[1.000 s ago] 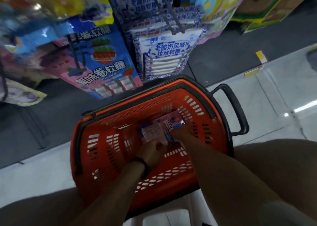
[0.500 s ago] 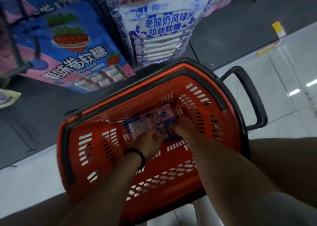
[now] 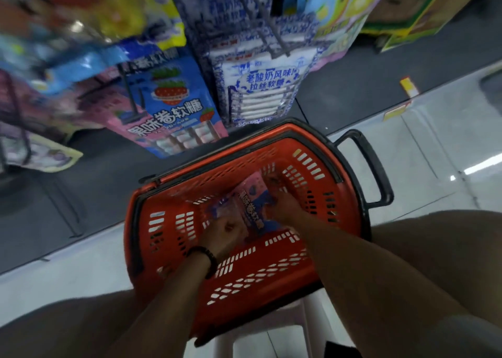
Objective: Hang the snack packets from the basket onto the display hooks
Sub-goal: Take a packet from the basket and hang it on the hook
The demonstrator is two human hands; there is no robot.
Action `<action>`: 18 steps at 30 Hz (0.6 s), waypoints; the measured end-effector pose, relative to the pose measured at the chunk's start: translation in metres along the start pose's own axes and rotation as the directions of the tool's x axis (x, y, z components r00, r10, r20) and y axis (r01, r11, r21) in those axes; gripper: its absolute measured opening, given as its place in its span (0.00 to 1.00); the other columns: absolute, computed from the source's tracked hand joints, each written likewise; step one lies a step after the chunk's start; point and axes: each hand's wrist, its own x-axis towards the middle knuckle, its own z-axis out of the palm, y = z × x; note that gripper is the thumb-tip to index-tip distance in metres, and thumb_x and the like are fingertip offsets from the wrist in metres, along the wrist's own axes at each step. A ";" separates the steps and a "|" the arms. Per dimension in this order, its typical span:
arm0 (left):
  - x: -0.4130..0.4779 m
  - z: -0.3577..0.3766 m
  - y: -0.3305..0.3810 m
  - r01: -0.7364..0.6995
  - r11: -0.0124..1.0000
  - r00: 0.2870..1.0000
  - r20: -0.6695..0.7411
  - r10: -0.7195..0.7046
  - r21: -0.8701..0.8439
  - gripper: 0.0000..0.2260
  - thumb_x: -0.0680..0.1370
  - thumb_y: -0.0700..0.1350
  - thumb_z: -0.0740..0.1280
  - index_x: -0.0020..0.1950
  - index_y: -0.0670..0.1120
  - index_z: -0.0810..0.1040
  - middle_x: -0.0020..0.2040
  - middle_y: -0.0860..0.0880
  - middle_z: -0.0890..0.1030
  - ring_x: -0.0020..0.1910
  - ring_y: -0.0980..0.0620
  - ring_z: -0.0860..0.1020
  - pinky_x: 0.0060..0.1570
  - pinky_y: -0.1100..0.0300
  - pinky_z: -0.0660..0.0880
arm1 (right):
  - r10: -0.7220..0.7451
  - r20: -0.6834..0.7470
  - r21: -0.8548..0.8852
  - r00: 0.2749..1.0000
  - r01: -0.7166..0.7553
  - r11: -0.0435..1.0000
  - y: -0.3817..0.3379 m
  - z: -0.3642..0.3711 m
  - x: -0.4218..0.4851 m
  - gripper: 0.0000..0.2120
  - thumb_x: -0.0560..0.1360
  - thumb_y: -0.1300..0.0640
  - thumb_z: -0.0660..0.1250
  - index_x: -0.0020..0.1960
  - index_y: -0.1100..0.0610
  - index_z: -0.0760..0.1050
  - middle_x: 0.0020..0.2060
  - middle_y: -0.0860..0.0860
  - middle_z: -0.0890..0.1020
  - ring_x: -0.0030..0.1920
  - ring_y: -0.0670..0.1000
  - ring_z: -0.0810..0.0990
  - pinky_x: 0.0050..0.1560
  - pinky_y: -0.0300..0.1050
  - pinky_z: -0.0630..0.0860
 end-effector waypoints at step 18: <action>-0.179 -0.080 0.000 -0.459 0.882 0.842 -0.370 0.393 -0.107 0.31 0.70 0.49 0.83 0.71 0.50 0.78 0.63 0.56 0.86 0.61 0.57 0.84 0.62 0.55 0.79 | -0.527 -0.139 0.287 0.838 0.543 0.789 -0.125 -0.074 -0.234 0.12 0.74 0.73 0.65 0.55 0.79 0.79 0.40 0.62 0.80 0.35 0.55 0.74 0.38 0.34 0.69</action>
